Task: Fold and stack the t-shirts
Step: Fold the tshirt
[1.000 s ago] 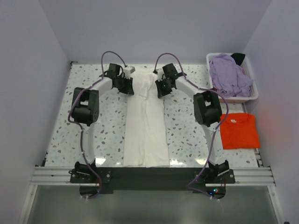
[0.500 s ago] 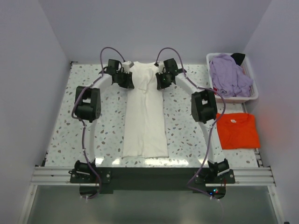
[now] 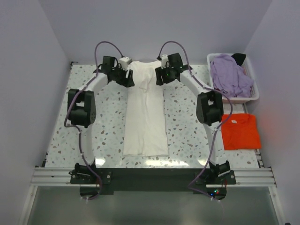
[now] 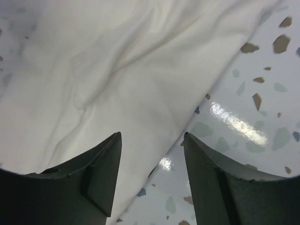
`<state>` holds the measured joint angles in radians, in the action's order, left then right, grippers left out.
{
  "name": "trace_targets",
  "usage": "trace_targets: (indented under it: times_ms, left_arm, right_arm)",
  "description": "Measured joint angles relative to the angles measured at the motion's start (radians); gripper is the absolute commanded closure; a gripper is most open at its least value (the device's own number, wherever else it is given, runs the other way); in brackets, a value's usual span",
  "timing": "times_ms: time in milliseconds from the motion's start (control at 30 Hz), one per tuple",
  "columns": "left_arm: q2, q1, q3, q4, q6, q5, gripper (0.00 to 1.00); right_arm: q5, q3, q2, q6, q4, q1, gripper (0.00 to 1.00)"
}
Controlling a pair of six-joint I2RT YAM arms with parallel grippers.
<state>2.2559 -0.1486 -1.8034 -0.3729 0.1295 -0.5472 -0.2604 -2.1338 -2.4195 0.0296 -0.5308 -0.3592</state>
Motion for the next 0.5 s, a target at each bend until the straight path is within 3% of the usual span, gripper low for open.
trace_targets:
  times_ms: [33, 67, 133, 167, 367, 500]
  left_arm:
    - [-0.06, 0.003, 0.039, 0.014, 0.024, 0.0, 0.21]
    - [-0.127, 0.006, 0.075, 0.018, 0.05, -0.003, 0.05]
    - [-0.279, 0.011, 0.148, 0.054, 0.105, -0.009, 0.0]
    - [-0.363, 0.013, 0.186, 0.078, 0.124, -0.01, 0.0]
    - [-0.806, 0.013, 0.412, 0.282, 0.167, 0.0, 0.0]
    - [-0.91, 0.013, 0.488, 0.216, 0.305, -0.066, 0.0]
  right_arm:
    - [-0.007, 0.011, 0.038, 0.009, 0.001, 0.001, 0.37]
    - [-0.017, 0.017, 0.081, 0.018, 0.002, 0.002, 0.31]
    - [-0.034, 0.031, 0.18, 0.037, 0.011, 0.003, 0.17]
    - [-0.048, 0.043, 0.24, 0.049, 0.02, 0.003, 0.01]
    - [-0.225, 0.235, 0.637, 0.103, 0.136, 0.002, 0.01]
    - [-0.391, 0.406, 0.82, 0.173, 0.142, -0.01, 0.01]
